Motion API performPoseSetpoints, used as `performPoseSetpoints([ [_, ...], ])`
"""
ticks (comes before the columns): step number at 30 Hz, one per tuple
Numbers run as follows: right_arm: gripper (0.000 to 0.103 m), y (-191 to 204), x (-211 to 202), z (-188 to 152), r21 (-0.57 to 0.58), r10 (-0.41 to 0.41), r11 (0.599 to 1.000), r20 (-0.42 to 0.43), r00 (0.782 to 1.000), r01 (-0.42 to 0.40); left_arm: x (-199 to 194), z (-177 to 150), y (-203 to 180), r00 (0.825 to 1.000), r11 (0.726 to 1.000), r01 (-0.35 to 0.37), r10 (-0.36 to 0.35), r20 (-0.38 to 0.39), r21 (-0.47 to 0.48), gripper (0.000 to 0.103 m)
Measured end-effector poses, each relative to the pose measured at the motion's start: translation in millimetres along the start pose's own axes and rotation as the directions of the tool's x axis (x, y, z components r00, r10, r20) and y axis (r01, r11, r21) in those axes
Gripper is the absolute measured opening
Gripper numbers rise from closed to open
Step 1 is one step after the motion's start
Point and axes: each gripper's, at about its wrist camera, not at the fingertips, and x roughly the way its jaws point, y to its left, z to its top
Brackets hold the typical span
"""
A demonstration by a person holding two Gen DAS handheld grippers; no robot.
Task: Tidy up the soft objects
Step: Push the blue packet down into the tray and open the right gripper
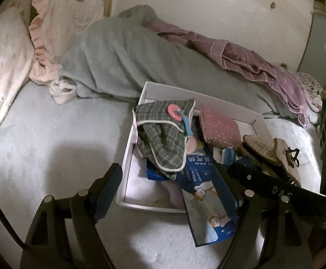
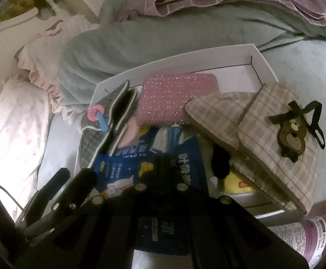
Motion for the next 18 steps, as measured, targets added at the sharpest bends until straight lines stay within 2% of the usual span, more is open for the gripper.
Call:
performPoseSetpoints([
  [6, 0.000, -3.3, 14.6, 0.2, -0.037, -0.029, 0.999, 0.092, 0.995, 0.032, 3.2, -2.4, -3.4, 0.997, 0.997, -0.074, 0.074, -0.013, 0.035, 0.082],
  [13, 0.000, -2.6, 31.8, 15.2, -0.060, -0.093, 0.993, 0.105, 0.990, 0.099, 6.4, -3.0, 3.3, 0.998, 0.999, -0.050, 0.050, -0.036, 0.011, 0.082],
  [18, 0.000, -5.5, 31.5, 15.8, -0.042, -0.086, 0.995, 0.108, 0.990, 0.091, 10.3, -4.8, 1.9, 0.997, 0.998, -0.056, 0.057, -0.047, 0.025, 0.082],
])
